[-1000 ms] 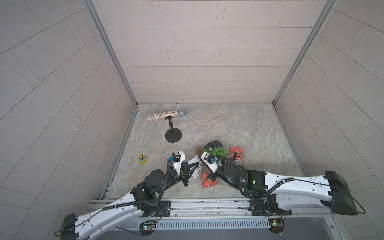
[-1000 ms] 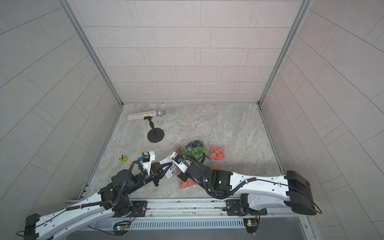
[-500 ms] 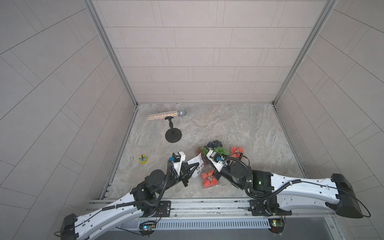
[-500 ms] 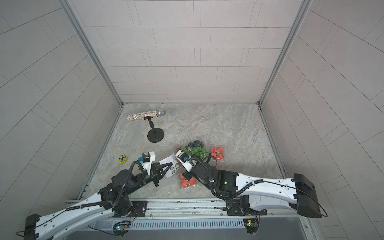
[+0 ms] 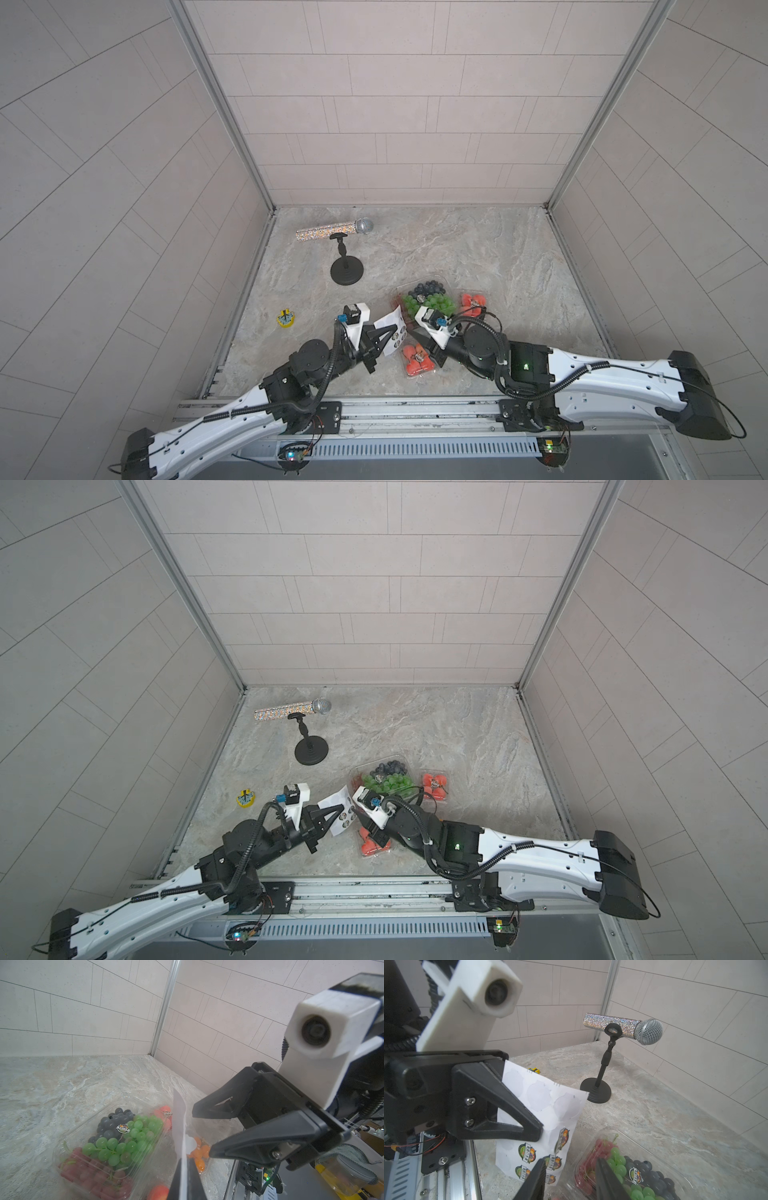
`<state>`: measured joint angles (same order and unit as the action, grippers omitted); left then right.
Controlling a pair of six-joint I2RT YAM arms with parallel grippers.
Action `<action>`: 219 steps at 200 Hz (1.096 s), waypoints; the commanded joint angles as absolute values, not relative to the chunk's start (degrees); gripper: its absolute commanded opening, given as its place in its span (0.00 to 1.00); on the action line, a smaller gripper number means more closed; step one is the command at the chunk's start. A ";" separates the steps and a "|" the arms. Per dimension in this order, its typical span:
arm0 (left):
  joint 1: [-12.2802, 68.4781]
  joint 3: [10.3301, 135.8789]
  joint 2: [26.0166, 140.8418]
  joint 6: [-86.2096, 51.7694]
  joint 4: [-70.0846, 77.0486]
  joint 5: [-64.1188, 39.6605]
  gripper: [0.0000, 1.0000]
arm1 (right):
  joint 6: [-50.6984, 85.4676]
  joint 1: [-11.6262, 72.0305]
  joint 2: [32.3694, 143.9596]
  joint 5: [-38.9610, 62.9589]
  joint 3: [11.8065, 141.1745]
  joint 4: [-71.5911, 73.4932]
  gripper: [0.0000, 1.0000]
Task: Label fruit boxes
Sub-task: Tear off the label from the label sticker.
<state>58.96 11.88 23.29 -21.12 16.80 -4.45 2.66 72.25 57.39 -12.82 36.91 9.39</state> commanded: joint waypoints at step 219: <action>59.09 12.89 23.30 -22.55 15.68 -2.50 0.00 | 2.66 71.05 57.84 -15.13 37.63 8.35 0.00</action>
<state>58.94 11.88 24.34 -21.39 16.53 -4.60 2.59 70.96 60.82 -12.01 38.15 10.85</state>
